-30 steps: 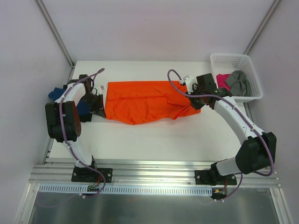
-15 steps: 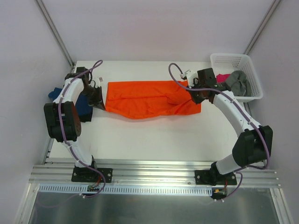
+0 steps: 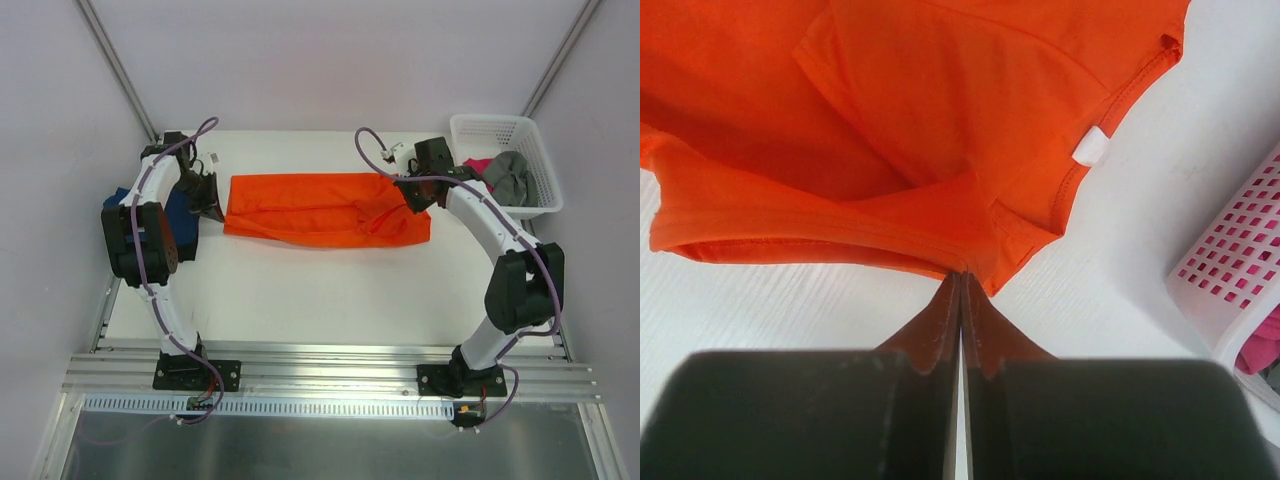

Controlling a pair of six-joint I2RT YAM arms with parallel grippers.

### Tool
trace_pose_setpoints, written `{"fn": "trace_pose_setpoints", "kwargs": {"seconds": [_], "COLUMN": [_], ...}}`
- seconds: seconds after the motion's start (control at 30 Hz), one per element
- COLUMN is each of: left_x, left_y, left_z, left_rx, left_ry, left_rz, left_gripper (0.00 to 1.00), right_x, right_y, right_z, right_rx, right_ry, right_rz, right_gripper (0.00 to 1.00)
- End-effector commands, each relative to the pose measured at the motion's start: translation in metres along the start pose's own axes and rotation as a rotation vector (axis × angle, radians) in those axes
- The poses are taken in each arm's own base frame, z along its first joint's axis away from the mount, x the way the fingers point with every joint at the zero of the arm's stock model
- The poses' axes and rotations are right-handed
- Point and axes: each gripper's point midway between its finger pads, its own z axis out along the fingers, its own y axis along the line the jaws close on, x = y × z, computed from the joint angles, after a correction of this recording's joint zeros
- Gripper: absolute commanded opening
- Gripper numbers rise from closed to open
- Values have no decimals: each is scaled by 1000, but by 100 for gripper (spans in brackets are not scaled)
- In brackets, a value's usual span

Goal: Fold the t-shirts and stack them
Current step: Fold the tshirt

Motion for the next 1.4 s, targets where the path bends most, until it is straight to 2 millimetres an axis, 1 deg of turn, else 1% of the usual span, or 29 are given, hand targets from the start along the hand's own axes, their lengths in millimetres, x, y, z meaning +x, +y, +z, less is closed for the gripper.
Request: {"fn": "trace_pose_setpoints", "kwargs": {"seconds": [0.0,0.07,0.13,0.17,0.2,0.37,0.4,0.43,0.5,0.57,0.67,0.83,0.87,0.9,0.93,0.97,1.0,1.03,1.07,1.1,1.13,1.17,1.2,1.23,1.27,1.3,1.33,1.37], "left_x": [-21,-25,-32,-33,-37,-45,-49,-51,-55,-58,-61,-65,-66,-66,-66,-67,-66,-67,-65,-65,-66,-62,-61,-60,-54,-52,-51,-46], "left_y": [4,9,10,11,11,13,13,13,13,14,14,11,10,11,11,14,14,12,10,9,4,2,-5,-8,-12,-19,-25,-29], "left_z": [-4,2,2,5,5,8,7,8,8,9,14,26,27,30,34,34,34,31,30,27,17,14,4,0,-1,-4,-11,-10], "left_rx": [-12,-23,-23,-26,-26,-30,-33,-31,-40,-44,-57,-67,-70,-77,-89,-123,-128,-129,-139,-142,-139,-137,-127,-117,-102,-77,-63,-50], "left_ry": [-40,-36,-49,-46,-53,-63,-74,-73,-85,-90,-87,-76,-77,-72,-67,-70,-70,-78,-77,-84,-107,-106,-129,-136,-128,-132,-146,-136], "left_rz": [22,22,24,24,27,39,44,47,57,61,74,97,102,97,97,99,94,95,96,95,97,94,94,94,91,90,98,101], "left_gripper": [0,0,0,0,0,0,0,0,0,0,0,0,12,31,47,62,72,77,79,80,80,80,80,80,79,79,78,78], "right_x": [-23,-24,-25,-27,-24,-31,-36,-36,-40,-40,-45,-42,-42,-41,-42,-40,-39,-39,-41,-44,-47,-50,-48,-52,-53,-51,-56,-58], "right_y": [-18,-21,-22,-23,-30,-43,-45,-47,-50,-51,-52,-54,-55,-54,-56,-57,-60,-62,-62,-61,-62,-61,-62,-61,-59,-55,-54,-51], "right_z": [-3,-1,3,4,6,10,9,13,13,19,24,42,44,49,51,55,57,58,56,53,44,40,37,26,22,18,8,3], "right_rx": [61,75,75,78,106,141,149,156,161,158,156,159,158,156,172,189,210,230,234,235,248,254,271,282,283,281,287,283], "right_ry": [-57,-59,-55,-58,-42,-49,-59,-54,-64,-57,-65,-42,-40,-33,-34,-26,-21,-15,-21,-29,-44,-53,-51,-72,-78,-80,-102,-115], "right_rz": [5,3,2,2,4,14,13,15,19,23,25,16,16,17,17,17,19,19,22,24,29,33,41,41,49,48,50,54], "right_gripper": [1,1,1,1,1,1,1,1,1,1,1,1,1,1,1,1,7,12,23,29,32,40,46,50,54,55,57,59]}}
